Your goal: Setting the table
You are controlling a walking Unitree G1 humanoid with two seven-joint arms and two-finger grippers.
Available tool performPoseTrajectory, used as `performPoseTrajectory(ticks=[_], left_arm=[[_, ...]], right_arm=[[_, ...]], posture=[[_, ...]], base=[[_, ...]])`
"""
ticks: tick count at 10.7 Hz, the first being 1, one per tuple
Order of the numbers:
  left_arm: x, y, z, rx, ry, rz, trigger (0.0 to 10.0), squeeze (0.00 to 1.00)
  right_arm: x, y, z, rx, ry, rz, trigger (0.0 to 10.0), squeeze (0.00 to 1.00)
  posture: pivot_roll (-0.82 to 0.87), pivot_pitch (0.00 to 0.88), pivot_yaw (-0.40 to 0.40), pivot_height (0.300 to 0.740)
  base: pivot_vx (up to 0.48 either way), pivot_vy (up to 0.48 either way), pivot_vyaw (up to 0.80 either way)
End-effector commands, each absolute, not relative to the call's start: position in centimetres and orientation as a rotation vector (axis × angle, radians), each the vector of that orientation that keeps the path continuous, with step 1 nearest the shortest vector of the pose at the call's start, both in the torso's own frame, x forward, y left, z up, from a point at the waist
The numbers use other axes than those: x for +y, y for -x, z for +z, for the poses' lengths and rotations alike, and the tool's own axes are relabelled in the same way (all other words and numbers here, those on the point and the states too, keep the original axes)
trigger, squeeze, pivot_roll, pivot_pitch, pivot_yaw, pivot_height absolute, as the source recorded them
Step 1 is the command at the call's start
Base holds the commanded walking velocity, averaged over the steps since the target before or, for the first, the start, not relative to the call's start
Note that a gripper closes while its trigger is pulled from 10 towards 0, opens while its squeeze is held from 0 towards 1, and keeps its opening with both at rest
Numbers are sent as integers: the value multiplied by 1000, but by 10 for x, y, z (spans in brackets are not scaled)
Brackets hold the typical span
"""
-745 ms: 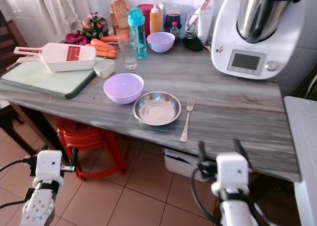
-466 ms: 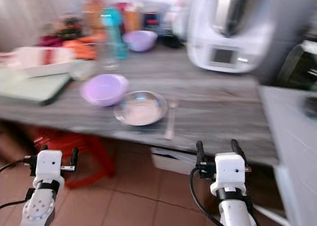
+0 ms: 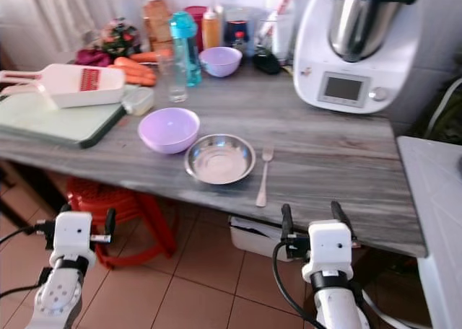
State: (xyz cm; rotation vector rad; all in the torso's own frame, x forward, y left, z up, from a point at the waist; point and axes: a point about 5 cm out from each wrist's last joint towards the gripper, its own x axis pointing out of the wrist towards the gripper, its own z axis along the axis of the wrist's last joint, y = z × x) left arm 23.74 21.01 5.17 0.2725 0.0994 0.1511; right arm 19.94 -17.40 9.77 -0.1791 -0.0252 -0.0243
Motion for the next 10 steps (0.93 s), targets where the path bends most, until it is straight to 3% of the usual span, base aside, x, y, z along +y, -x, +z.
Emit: performPoseTrajectory(ticks=[1, 10], left_arm=[[207, -240, 54, 97, -274, 143, 10000, 0], [198, -246, 53, 107, -236, 91, 10000, 0]], right_arm=[[-174, -200, 95, -14, 170, -19, 10000, 0], [-172, -203, 95, -16, 195, -2, 10000, 0]], posture=[[-7, 0, 43, 740], [-16, 0, 42, 740]], base=[[-337, 0, 0], [-335, 0, 0]])
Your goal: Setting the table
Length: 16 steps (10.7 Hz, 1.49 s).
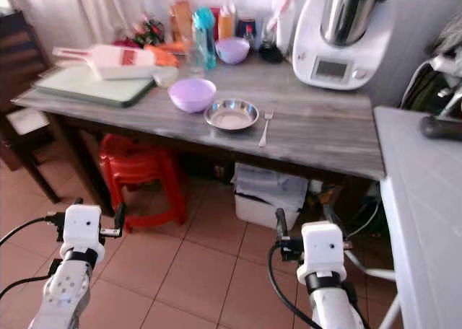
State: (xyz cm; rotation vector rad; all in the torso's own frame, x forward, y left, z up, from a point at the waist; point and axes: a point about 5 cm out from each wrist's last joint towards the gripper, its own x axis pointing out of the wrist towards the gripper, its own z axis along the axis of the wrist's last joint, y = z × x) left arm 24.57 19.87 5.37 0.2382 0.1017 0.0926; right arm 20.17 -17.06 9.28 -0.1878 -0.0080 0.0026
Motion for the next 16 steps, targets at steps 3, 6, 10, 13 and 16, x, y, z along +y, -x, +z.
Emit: performPoseTrajectory(ticks=[3, 6, 10, 13, 16], left_arm=[[181, -249, 61, 45, -145, -85, 10000, 0], [173, -250, 61, 50, -86, -166, 10000, 0], [172, -252, 63, 44, -69, -188, 10000, 0], [165, -252, 68, 25, -70, -222, 10000, 0], [165, -253, 70, 27, -64, -230, 10000, 0]], right_arm=[[-173, -202, 95, -15, 200, -3, 10000, 0], [-173, -203, 93, -9, 194, -9, 10000, 0], [-172, -207, 94, -17, 190, -12, 10000, 0], [-174, -209, 104, -64, 181, -47, 10000, 0], [-173, -211, 106, -79, 167, -52, 10000, 0]], posture=[[-19, 0, 42, 740], [-15, 0, 42, 740], [-7, 0, 45, 740], [-10, 0, 53, 740], [-8, 0, 58, 740]], base=[[0, 0, 0], [0, 0, 0], [0, -281, 0], [0, -329, 0], [0, -331, -367]])
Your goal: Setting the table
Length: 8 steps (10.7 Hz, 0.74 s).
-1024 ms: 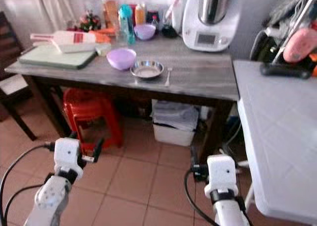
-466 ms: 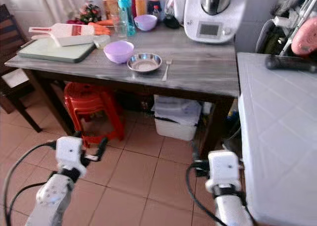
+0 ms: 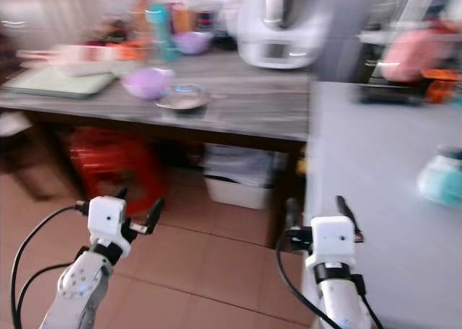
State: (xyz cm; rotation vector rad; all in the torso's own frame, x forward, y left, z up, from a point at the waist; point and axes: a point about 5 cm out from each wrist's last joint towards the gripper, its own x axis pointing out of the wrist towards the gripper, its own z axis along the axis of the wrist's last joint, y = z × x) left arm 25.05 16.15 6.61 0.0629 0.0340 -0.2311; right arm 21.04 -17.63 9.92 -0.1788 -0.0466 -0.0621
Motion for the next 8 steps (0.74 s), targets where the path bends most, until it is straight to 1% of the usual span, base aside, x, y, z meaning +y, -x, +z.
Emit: performPoseTrajectory(ticks=[1, 3, 5, 7, 8], left_arm=[[164, -252, 69, 28, -63, -236, 10000, 0], [166, -251, 72, 28, -59, -246, 10000, 0], [164, -249, 73, 30, -52, -266, 10000, 0], [163, -248, 72, 38, -48, -282, 10000, 0], [162, -248, 72, 41, -47, -287, 10000, 0]], right_arm=[[-173, -212, 106, -82, 168, -52, 10000, 0], [-170, -214, 107, -93, 172, -44, 10000, 0], [-172, -216, 109, -99, 173, -56, 10000, 0], [-171, -214, 107, -89, 173, -52, 10000, 0], [-171, -213, 106, -88, 174, -49, 10000, 0]], posture=[[-6, 0, 56, 740], [-3, 0, 58, 740], [-6, 0, 62, 740], [-9, 0, 63, 740], [-9, 0, 61, 740]], base=[[0, -330, 0], [0, -330, 0], [0, -330, 0], [0, -332, -800], [0, -330, -506]])
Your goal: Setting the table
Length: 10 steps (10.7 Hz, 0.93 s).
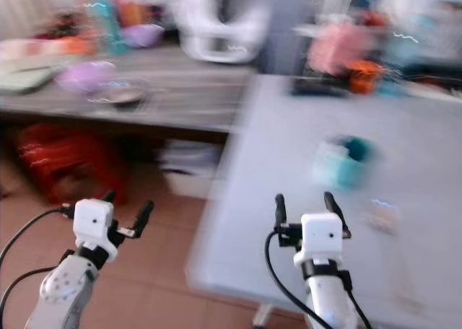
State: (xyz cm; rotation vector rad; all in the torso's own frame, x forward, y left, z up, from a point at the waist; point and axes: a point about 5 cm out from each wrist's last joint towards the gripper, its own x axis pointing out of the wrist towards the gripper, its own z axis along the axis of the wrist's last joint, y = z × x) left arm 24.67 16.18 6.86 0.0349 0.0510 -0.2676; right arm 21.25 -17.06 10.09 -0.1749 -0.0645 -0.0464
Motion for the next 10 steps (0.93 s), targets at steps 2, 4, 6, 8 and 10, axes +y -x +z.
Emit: performPoseTrajectory(ticks=[2, 4, 6, 8, 10], left_arm=[[162, -247, 72, 46, -47, -293, 10000, 0], [161, -247, 73, 47, -49, -299, 10000, 0], [160, -247, 74, 47, -50, -303, 10000, 0], [159, -247, 74, 51, -49, -314, 10000, 0], [159, -243, 67, 84, -69, -354, 10000, 0]], right_arm=[[-170, -214, 104, -83, 175, -42, 10000, 0], [-168, -214, 104, -82, 188, -24, 10000, 0], [-168, -214, 103, -78, 186, -20, 10000, 0], [-167, -215, 100, -61, 183, -9, 10000, 0], [-167, -217, 96, -30, 152, -6, 10000, 0]], posture=[[-9, 0, 62, 740], [-7, 0, 64, 740], [-5, 0, 64, 740], [-3, 0, 62, 740], [-4, 3, 65, 740]], base=[[0, -332, 0], [0, -321, 0], [0, -154, 0], [0, 0, 0], [0, 0, 0]])
